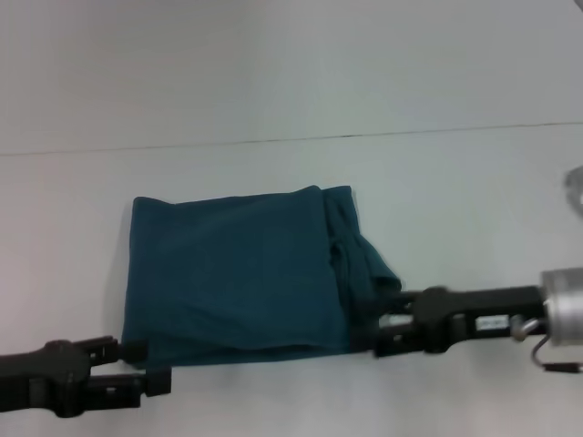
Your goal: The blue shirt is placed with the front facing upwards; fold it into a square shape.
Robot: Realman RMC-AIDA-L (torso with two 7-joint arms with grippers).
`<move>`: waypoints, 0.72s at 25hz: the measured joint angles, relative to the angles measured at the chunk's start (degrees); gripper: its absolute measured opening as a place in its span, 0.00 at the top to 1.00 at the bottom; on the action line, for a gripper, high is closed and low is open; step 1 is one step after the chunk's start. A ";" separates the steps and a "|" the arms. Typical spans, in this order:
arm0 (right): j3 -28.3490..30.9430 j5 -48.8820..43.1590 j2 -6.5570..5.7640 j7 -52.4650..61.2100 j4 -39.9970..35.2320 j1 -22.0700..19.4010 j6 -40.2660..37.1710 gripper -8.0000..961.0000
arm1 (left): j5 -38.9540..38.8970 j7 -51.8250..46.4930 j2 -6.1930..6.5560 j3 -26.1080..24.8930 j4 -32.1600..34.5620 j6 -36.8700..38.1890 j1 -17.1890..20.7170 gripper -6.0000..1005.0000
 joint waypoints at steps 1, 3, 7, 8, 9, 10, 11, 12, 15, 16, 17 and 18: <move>-0.55 -0.12 0.12 -0.23 1.33 0.46 0.43 0.02 | 0.02 0.24 -0.11 -0.14 -0.20 -0.27 0.22 0.10; -1.30 -0.15 0.17 -1.53 4.97 1.38 1.02 0.02 | 0.03 0.34 -0.21 -0.54 -1.06 -0.76 0.44 0.10; -1.43 -0.03 0.19 -5.75 9.69 1.88 1.26 0.02 | 0.00 2.07 -0.44 -0.69 -2.68 -1.08 0.60 0.10; -1.44 -0.02 0.19 -6.73 10.55 1.87 1.27 0.02 | 0.03 2.86 -0.49 -0.60 -2.97 -1.11 0.62 0.10; -1.44 -0.01 0.19 -7.31 11.00 1.80 1.31 0.02 | 0.04 3.90 -0.50 -0.48 -3.20 -1.13 0.66 0.10; -1.45 -0.01 0.20 -7.85 11.41 1.66 1.34 0.02 | 0.07 4.92 -0.56 -0.40 -3.38 -1.20 0.69 0.10; -1.44 0.00 0.21 -8.09 11.70 1.53 1.36 0.02 | 0.08 5.92 -0.63 -0.35 -3.46 -1.33 0.72 0.10; -1.44 0.01 0.21 -8.34 11.88 1.44 1.38 0.02 | 0.08 6.86 -0.73 -0.28 -3.46 -1.45 0.74 0.10; -1.60 -0.05 0.23 -9.79 12.47 1.36 1.39 0.02 | 0.08 11.06 -1.19 -0.05 -3.88 -1.64 0.76 0.10; -1.72 -0.13 0.23 -10.54 12.74 1.39 1.40 0.02 | 0.08 13.08 -1.39 -0.01 -4.31 -1.69 0.78 0.10; -1.86 -0.22 0.24 -11.51 13.10 1.47 1.40 0.02 | 0.08 14.58 -1.55 0.00 -4.73 -1.80 0.80 0.10; -1.97 -0.27 0.24 -12.33 13.36 1.56 1.40 0.02 | 0.08 15.64 -1.62 0.00 -5.12 -2.01 0.82 0.10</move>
